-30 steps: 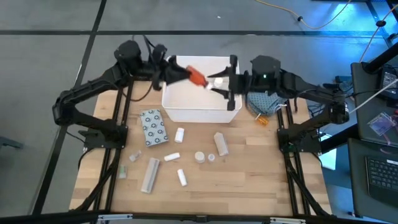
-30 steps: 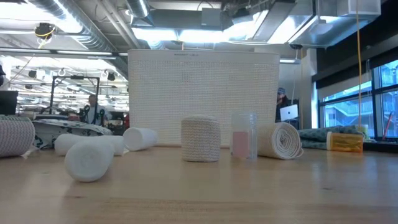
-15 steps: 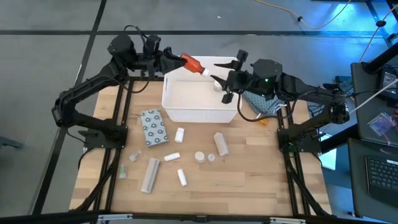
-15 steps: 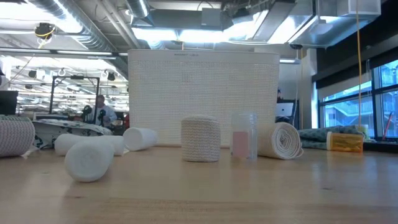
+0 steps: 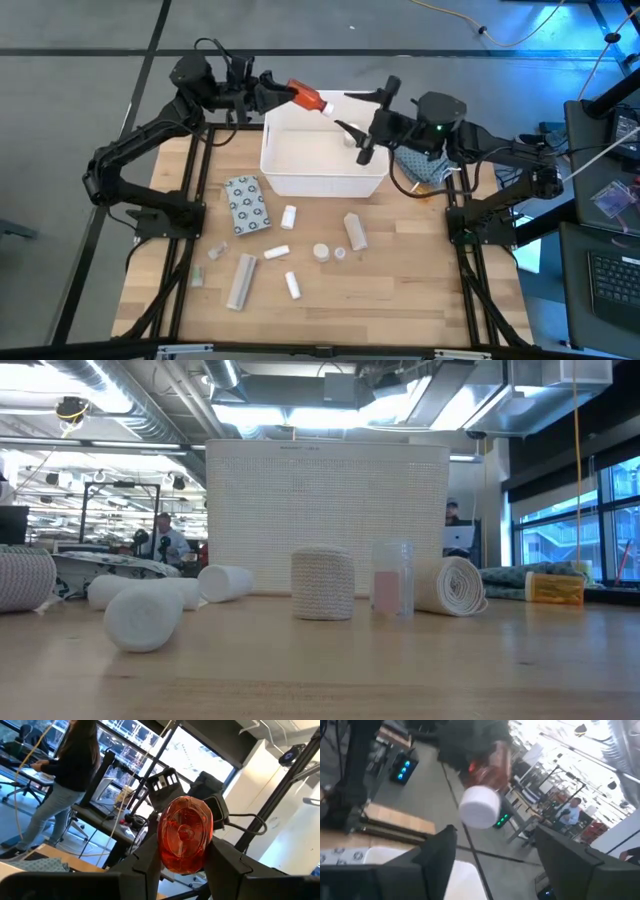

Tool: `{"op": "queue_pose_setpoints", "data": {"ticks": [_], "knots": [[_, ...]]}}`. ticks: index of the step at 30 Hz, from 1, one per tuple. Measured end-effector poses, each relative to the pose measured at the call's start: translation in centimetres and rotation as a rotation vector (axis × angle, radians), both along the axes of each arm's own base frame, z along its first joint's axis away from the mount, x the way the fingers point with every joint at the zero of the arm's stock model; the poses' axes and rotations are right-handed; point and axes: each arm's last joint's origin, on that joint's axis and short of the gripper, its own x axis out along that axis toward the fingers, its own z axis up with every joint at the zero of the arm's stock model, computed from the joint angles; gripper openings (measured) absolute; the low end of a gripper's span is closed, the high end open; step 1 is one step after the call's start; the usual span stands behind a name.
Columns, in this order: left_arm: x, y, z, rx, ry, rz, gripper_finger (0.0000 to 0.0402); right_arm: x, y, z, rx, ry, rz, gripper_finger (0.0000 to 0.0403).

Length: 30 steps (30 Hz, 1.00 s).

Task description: Pick & place medical supplies in basket/bin

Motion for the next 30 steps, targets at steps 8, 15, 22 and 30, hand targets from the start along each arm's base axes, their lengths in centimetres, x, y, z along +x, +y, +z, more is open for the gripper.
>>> {"op": "queue_pose_setpoints", "data": {"ticks": [8, 15, 22, 30], "knots": [[0.0, 0.0, 0.1, -0.013, -0.011, -0.004, 0.0121, 1.5, 0.0, -0.5, -0.014, -0.027, 0.046, 0.0296], [-0.1, -0.1, 0.5, -0.012, -0.041, -0.01, 0.0119, 2.9, 0.1, -0.4, -0.058, -0.097, 0.059, 0.0288], [-0.1, -0.1, 0.5, -0.012, -0.044, -0.011, 0.012, 3.2, 0.4, -0.2, -0.074, -0.128, 0.069, 0.0238], [-0.2, -0.3, 0.9, -0.005, -0.078, -0.031, 0.0122, 3.2, 0.4, -0.2, -0.075, -0.13, 0.067, 0.0178]]}}
